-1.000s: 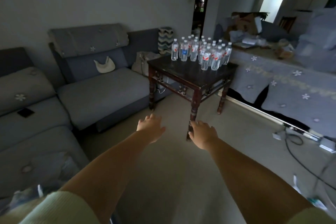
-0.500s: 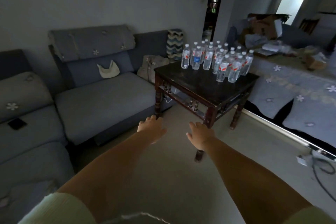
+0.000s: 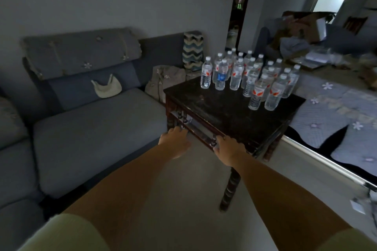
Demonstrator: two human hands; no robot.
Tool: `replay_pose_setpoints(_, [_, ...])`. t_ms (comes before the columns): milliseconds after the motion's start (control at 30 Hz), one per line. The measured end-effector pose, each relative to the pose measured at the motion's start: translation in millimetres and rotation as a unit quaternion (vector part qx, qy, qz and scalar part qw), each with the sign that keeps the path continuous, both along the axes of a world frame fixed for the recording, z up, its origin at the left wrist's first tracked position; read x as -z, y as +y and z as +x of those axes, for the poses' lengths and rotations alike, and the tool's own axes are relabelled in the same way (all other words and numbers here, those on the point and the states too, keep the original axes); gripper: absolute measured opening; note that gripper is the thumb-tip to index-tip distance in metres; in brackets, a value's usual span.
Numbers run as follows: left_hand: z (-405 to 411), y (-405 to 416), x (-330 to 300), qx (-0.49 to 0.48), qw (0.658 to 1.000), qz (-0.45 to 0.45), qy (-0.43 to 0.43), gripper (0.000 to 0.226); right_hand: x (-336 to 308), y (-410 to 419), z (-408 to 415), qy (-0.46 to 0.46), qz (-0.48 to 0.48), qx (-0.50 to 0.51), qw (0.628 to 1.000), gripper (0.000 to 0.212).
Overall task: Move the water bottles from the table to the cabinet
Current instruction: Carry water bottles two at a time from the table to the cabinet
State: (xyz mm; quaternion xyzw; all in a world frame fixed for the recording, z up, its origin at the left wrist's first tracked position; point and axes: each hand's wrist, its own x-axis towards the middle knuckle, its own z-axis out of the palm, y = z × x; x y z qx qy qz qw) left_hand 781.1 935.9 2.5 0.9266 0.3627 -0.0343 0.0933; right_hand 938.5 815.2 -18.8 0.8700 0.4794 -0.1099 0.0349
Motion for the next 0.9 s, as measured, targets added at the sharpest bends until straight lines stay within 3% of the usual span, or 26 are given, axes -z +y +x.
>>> replay_pose_setpoints(133, [48,58,7,0.034,0.999,-0.011,-0.002,0.050,5,54,37,0.008,-0.014,0.021,1.000,0.051])
replay_pose_setpoints(467, [175,204,-8,0.148,0.988,-0.003,0.034,0.054,-1,144,142,0.045,-0.010,0.196,0.980,0.055])
replay_pose_setpoints(900, [314,292,44,0.151,0.984,-0.069,0.058,0.056,32,234,270,0.065,-0.003,0.175,0.983,0.057])
